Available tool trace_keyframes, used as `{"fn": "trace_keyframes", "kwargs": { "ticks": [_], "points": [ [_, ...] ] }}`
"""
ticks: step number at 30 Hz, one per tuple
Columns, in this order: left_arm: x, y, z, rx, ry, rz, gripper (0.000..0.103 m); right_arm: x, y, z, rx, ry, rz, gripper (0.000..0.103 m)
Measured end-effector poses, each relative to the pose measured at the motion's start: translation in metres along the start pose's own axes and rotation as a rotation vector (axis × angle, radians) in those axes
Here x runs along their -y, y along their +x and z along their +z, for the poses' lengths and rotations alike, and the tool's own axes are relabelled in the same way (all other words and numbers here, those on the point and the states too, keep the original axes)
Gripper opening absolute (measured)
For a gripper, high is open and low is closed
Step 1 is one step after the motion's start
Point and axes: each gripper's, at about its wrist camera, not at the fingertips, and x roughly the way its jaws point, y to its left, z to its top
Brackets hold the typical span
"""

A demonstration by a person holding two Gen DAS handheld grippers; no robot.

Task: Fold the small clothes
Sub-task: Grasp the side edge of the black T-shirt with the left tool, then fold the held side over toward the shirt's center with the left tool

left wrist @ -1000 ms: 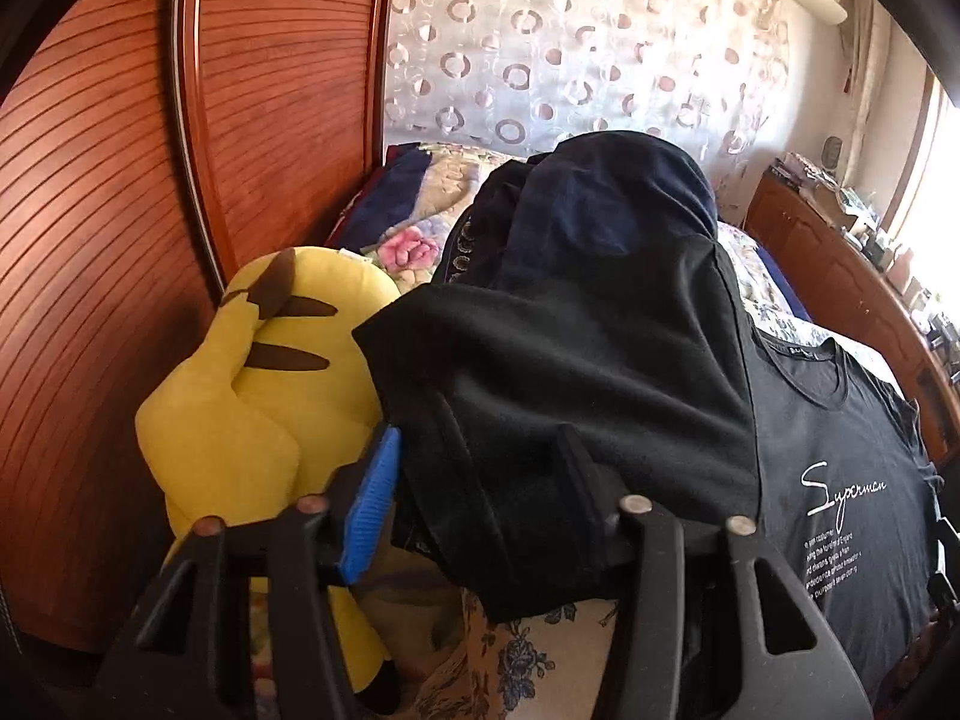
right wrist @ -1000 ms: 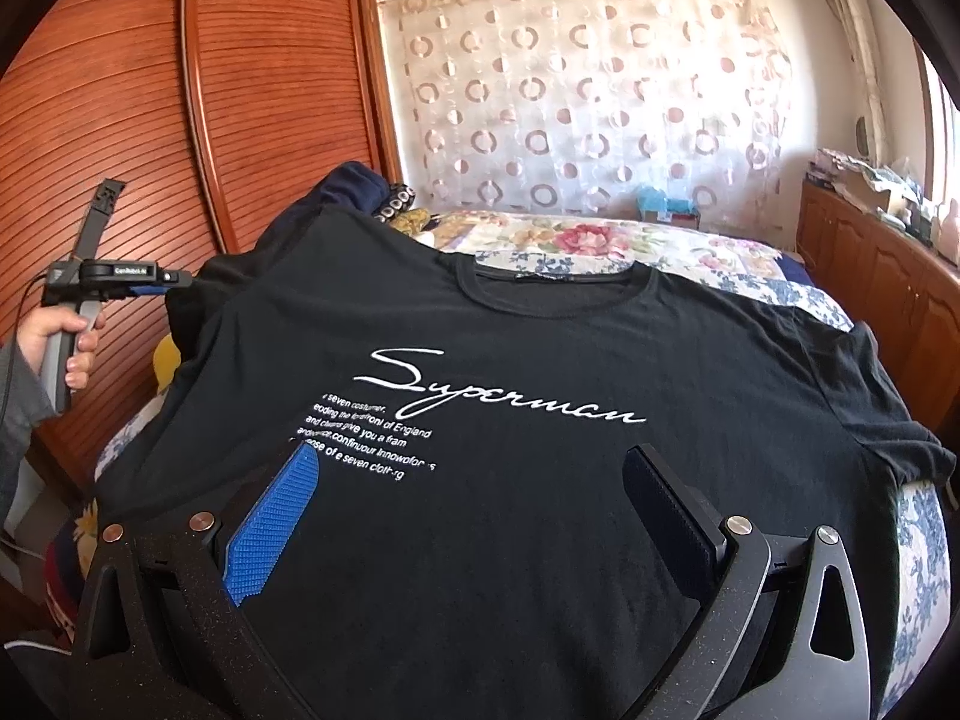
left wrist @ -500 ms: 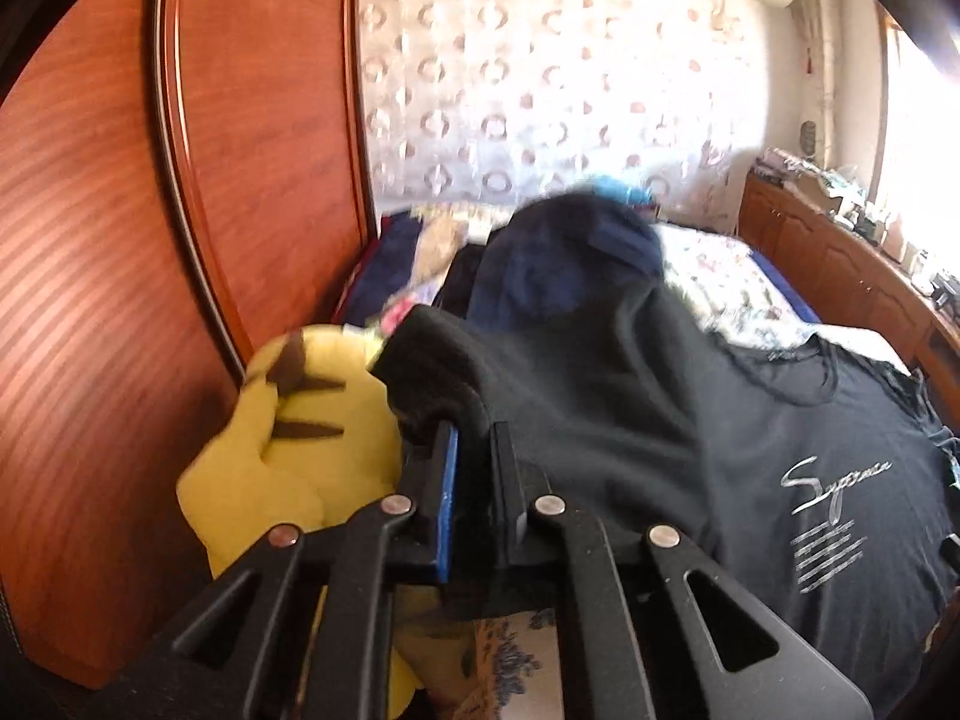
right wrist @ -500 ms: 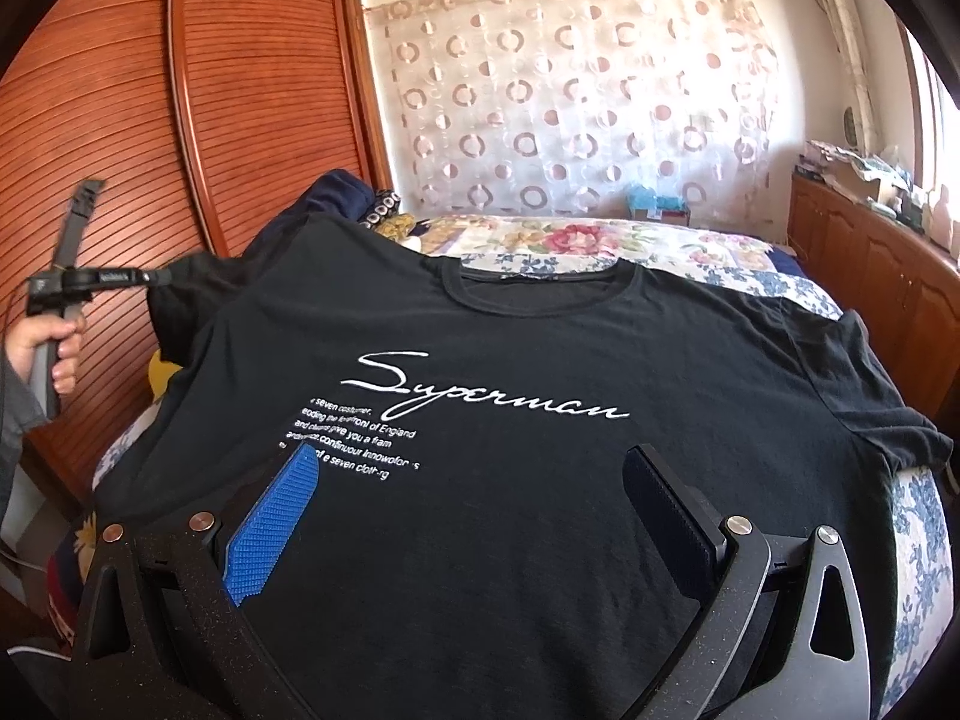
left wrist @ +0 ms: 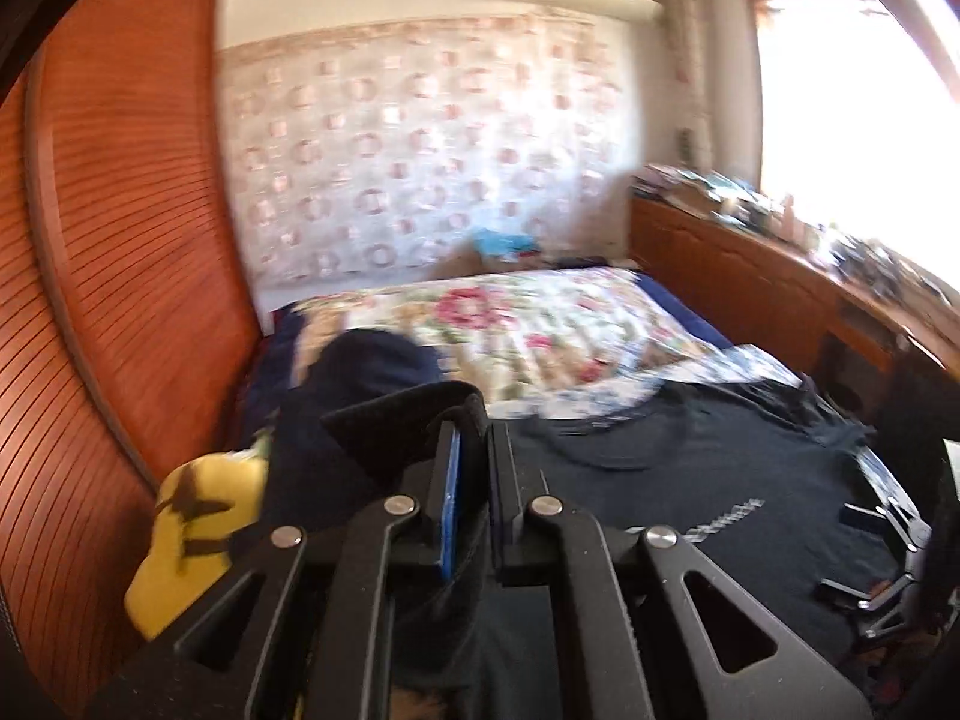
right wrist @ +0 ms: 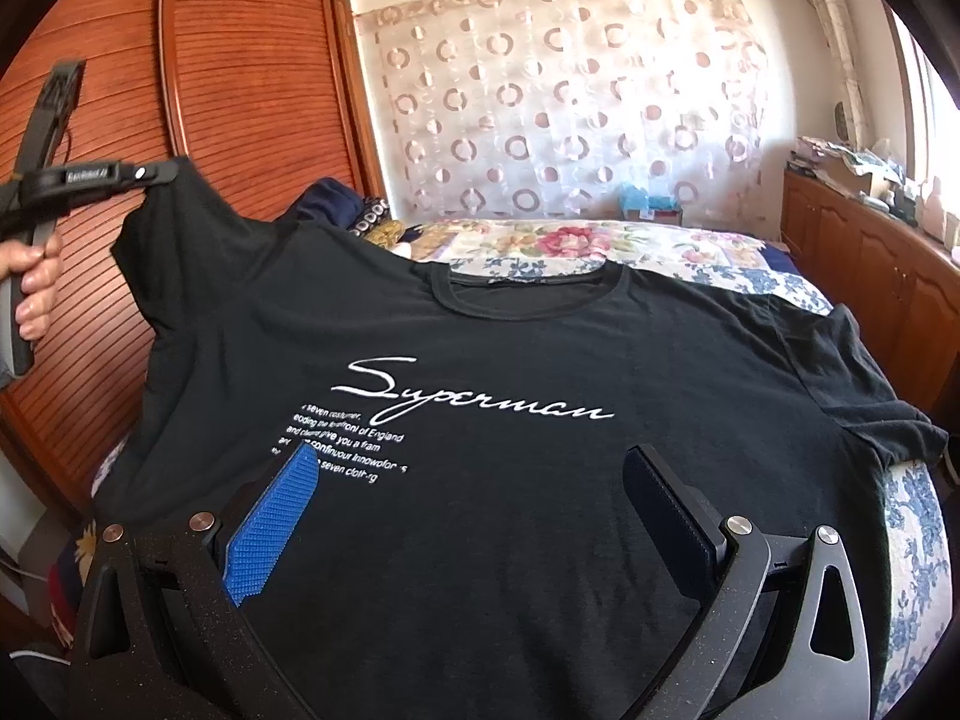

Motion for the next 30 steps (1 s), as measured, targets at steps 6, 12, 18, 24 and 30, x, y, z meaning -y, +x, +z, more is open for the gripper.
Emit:
{"fn": "trace_keyframes", "kwargs": {
  "ticks": [6, 12, 18, 24, 30],
  "points": [
    [0.049, 0.021, 0.005, -0.105, 0.072, -0.178, 0.012, 0.010, -0.008, -0.001, 0.000, 0.015, -0.017, 0.103],
    [0.049, 0.010, -0.006, -0.112, 0.094, -0.165, 0.026, 0.017, -0.009, 0.004, -0.011, 0.019, -0.015, 0.103],
    [0.032, 0.018, -0.052, -0.169, 0.062, -0.141, 0.030, 0.017, 0.002, 0.016, -0.031, -0.018, 0.006, 0.099],
    [0.017, 0.031, -0.110, -0.252, -0.011, -0.134, 0.032, 0.004, 0.027, 0.036, -0.066, -0.067, 0.084, 0.083],
    [0.009, 0.045, -0.140, -0.297, -0.041, -0.110, 0.032, -0.019, 0.074, 0.061, -0.137, -0.113, 0.167, 0.066]
  ]
}}
